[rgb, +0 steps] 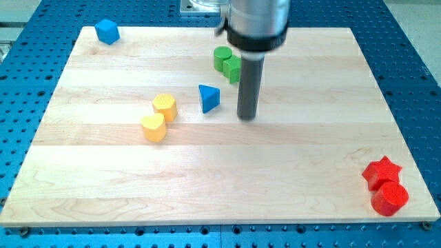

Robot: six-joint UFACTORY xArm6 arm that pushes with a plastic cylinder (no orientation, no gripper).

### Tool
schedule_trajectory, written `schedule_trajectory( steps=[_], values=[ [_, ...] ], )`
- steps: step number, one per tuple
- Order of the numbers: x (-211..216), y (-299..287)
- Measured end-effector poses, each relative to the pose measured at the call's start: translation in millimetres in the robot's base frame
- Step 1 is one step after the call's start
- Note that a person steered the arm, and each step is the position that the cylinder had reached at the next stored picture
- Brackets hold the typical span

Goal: Push the blue triangle towards the top center of the board

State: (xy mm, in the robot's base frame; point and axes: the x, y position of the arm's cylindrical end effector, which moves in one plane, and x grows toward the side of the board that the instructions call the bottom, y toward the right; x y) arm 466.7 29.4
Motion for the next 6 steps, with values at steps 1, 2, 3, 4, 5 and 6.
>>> schedule_trajectory(
  steps=[1, 2, 3, 4, 5, 6],
  values=[
    [-41.2, -40.2],
    [-89.0, -74.6],
    [-128.5, -133.9],
    [-157.2, -113.0],
    [-155.5, -74.0],
    [-167.4, -65.7]
  ],
)
